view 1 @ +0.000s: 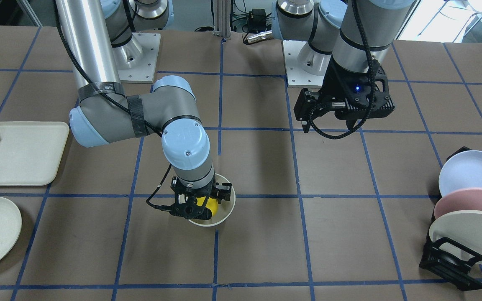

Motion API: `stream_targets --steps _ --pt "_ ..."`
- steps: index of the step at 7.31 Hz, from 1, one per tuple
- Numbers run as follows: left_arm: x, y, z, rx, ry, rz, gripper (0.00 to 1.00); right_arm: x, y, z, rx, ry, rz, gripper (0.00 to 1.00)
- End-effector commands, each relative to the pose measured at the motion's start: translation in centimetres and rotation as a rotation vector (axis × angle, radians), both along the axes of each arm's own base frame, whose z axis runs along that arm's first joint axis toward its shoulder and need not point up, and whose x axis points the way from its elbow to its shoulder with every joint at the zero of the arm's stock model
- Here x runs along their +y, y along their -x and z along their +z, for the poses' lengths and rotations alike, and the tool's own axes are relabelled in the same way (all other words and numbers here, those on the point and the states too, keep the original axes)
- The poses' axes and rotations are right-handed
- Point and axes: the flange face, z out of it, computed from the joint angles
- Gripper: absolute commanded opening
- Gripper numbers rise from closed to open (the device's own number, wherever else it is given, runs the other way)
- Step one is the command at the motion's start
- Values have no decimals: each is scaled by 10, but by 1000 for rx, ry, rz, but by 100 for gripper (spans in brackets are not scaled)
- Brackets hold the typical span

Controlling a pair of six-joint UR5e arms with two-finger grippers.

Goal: Place bowl and put lemon in it

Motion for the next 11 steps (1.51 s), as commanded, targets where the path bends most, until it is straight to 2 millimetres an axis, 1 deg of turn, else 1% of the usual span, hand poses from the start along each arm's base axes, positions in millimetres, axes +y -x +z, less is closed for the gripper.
stream_targets --steps 1,2,3,4,5,6,7,8,9,10,11 --pt "0 0 -1 -1 -2 0 100 -1 1 7 -3 11 -2 100" --pt "0 0 -1 -2 -4 0 100 -2 2 22 -7 34 -2 100" --pt "0 0 0 -1 -1 0 100 0 15 58 -11 70 -9 100" --pt "0 0 0 -1 -1 0 100 -1 38 80 0 70 -41 100" --pt "0 0 -1 -1 -2 0 100 -1 69 109 0 78 -84 100" --pt "0 0 -1 -1 -2 0 100 4 100 137 5 72 -96 100" --pt "0 0 -1 -1 -2 0 100 17 127 160 14 51 -90 100" --pt "1 0 1 -1 2 0 100 30 146 180 17 48 -116 100" --pt "2 0 1 -3 -2 0 100 40 168 193 73 25 -103 100" --pt "2 0 1 -2 -4 0 100 48 185 209 114 39 -63 100" --pt "2 0 0 -2 -5 0 100 59 189 232 111 80 -71 100"
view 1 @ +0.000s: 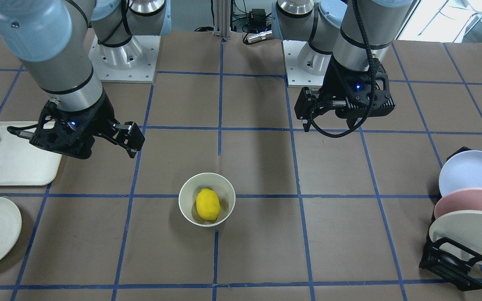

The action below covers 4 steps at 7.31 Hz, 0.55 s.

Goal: Place bowl and put lemon in it

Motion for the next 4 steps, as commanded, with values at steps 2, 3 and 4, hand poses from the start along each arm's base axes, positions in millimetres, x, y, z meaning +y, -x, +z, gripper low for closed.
stream_targets --steps 2,3,4 --pt "0 0 1 3 4 6 100 27 20 17 -17 -66 3 100" --pt "0 1 1 6 7 7 100 29 25 19 -32 -77 57 100" --pt "0 1 2 6 12 7 100 34 35 30 -31 -56 78 100"
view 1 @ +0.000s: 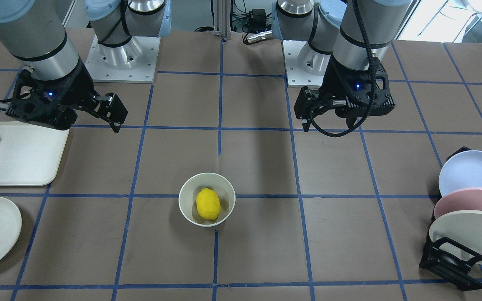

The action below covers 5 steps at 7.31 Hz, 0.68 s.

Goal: Place bowl and put lemon in it

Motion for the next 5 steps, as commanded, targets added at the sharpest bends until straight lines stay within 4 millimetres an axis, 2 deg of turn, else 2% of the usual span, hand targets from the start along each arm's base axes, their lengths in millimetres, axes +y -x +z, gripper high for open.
stream_targets --steps 1,5 --pt "0 0 2 1 7 2 100 9 19 16 -7 17 14 100" --pt "-1 0 0 1 3 0 100 12 22 18 -7 11 8 100"
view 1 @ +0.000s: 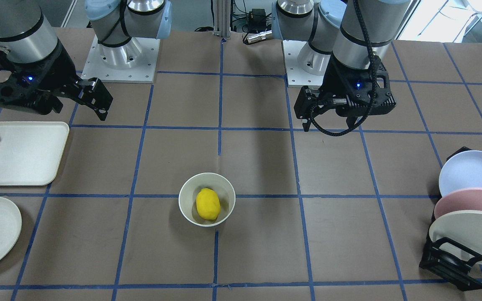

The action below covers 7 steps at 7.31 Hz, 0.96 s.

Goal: Place bowl and put lemon in it

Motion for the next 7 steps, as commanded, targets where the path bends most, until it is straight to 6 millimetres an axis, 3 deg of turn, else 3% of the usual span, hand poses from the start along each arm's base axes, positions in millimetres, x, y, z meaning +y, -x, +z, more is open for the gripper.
stream_targets --steps 1,7 --pt "0 0 0 -1 0 1 100 1 1 2 8 8 0 100" --pt "1 -2 3 -3 6 -2 100 13 -7 16 9 29 3 100"
